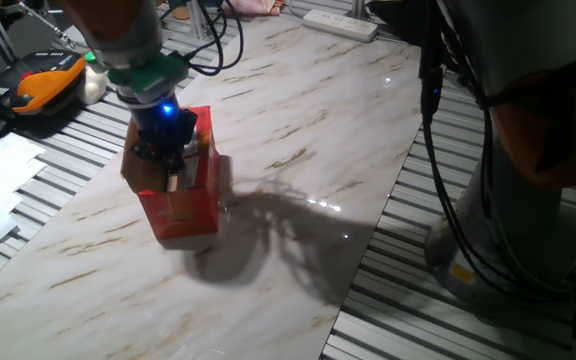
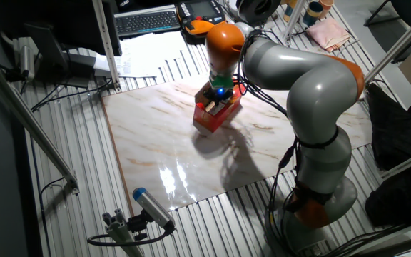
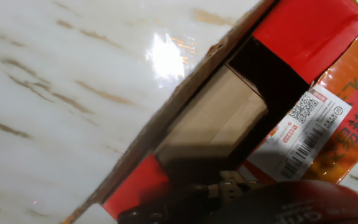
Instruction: Cover the box
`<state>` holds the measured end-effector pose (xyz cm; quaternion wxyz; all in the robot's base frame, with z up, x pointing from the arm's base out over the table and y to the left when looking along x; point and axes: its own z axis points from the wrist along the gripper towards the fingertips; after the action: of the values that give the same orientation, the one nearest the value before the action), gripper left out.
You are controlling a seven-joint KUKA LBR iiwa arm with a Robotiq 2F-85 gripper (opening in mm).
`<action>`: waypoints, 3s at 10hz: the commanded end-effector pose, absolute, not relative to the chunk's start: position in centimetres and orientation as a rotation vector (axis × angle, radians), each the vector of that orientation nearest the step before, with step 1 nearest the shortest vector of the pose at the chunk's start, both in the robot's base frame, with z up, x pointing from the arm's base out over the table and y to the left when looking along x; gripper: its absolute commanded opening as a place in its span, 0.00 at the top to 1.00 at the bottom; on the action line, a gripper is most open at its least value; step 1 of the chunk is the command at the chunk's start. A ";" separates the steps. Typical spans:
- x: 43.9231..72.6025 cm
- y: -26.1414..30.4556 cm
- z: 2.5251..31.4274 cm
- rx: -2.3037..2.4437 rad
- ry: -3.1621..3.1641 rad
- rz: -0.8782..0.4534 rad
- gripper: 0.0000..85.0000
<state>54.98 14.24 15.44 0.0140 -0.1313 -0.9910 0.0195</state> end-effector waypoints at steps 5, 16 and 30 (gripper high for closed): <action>54.5 14.6 20.1 -0.486 -3.029 -0.069 1.00; 54.3 9.2 19.3 -0.325 -3.068 -0.098 1.00; 55.5 10.0 14.7 -0.329 -3.087 0.005 1.00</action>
<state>55.47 9.97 14.66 0.0190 -0.1053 -0.9943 0.0026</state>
